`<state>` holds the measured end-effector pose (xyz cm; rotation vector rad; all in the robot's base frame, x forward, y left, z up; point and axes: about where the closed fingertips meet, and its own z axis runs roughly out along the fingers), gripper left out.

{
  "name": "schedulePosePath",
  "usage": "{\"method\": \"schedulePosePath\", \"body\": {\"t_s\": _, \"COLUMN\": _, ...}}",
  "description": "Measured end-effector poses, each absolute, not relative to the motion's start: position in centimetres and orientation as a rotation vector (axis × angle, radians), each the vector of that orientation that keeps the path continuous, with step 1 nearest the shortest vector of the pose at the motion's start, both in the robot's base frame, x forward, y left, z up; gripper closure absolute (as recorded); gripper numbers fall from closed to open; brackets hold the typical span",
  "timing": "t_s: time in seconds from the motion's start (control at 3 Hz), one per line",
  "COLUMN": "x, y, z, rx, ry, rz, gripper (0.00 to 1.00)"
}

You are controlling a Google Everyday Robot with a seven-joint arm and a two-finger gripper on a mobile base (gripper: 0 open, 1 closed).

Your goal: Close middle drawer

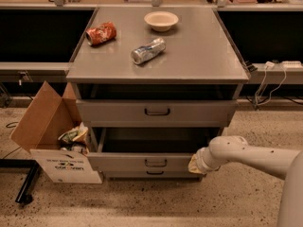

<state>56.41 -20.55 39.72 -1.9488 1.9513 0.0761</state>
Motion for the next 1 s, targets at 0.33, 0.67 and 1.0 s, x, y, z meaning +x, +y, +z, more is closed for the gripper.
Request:
{"method": "schedulePosePath", "body": {"t_s": 0.33, "x": 57.0, "y": -20.8, "z": 39.9, "rx": -1.936, "ry": 1.946, "rz": 0.068, "gripper": 1.0}}
{"method": "schedulePosePath", "body": {"t_s": 0.67, "x": 58.0, "y": -21.0, "z": 40.0, "rx": -1.917, "ry": 1.941, "rz": 0.059, "gripper": 1.0}}
{"method": "schedulePosePath", "body": {"t_s": 1.0, "x": 58.9, "y": -21.2, "z": 40.1, "rx": -1.9, "ry": 1.938, "rz": 0.054, "gripper": 1.0}}
